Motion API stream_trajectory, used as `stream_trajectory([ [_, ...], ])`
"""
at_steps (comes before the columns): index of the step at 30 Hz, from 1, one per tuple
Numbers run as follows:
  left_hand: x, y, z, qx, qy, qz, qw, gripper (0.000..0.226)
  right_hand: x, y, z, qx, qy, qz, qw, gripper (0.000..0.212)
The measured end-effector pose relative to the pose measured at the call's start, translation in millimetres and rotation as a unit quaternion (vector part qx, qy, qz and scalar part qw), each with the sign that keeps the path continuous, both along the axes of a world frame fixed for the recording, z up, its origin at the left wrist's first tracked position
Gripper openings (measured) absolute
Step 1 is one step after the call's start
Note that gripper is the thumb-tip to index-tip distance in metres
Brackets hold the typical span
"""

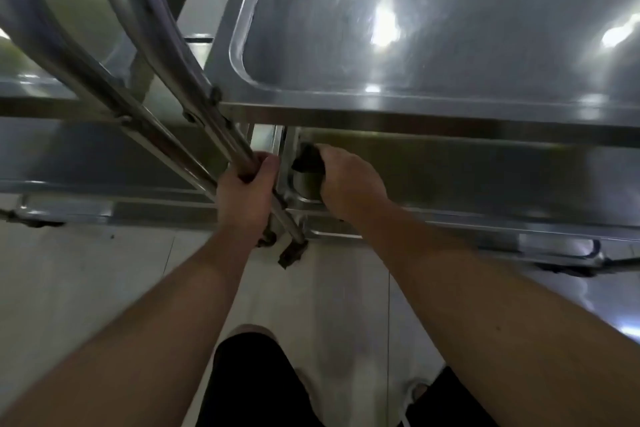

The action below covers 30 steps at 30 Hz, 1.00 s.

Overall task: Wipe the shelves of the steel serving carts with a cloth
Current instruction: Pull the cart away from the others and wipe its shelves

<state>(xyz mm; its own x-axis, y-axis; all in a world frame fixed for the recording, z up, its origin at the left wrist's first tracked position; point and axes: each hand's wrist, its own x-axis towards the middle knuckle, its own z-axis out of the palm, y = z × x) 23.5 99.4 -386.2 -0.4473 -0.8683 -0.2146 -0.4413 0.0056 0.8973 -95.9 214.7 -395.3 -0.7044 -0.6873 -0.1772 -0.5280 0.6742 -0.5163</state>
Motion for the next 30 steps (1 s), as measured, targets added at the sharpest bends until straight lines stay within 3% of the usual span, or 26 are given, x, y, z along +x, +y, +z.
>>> stream_trajectory([
  [4,-8.0,1.8,-42.1,-0.097,0.071,0.031,0.992,0.030,-6.7,-34.2,-50.5,-0.031,0.029,0.043,0.998,0.043],
  [8,-17.5,-5.3,-61.7,-0.083,0.135,0.074,0.985,0.033,-6.6,-52.0,-75.0,0.004,-0.017,0.156,0.988,0.062],
  [13,-26.7,-3.2,-67.6,-0.080,0.227,0.069,0.968,0.032,-2.6,-26.8,-78.1,0.058,0.011,0.213,0.975,0.060],
  [16,-26.4,-4.8,-68.1,-0.081,0.232,0.064,0.967,0.039,-13.4,23.3,-86.6,0.090,0.056,0.165,0.981,0.064],
  [20,-24.6,-6.0,-70.4,-0.075,0.239,0.049,0.967,0.040,-75.3,90.5,-92.6,0.116,0.066,0.002,0.991,0.066],
  [24,-27.5,-5.8,-72.3,-0.059,0.280,0.040,0.957,0.039,-119.6,72.0,-95.4,0.099,0.066,-0.149,0.982,0.065],
  [26,-29.0,-5.5,-73.6,-0.055,0.292,0.039,0.954,0.038,-122.1,21.0,-97.9,0.087,0.085,-0.146,0.982,0.068],
  [30,-30.9,-8.0,-75.9,-0.067,0.314,0.044,0.946,0.032,-66.3,-87.8,-106.0,0.051,0.083,0.001,0.995,0.075],
])
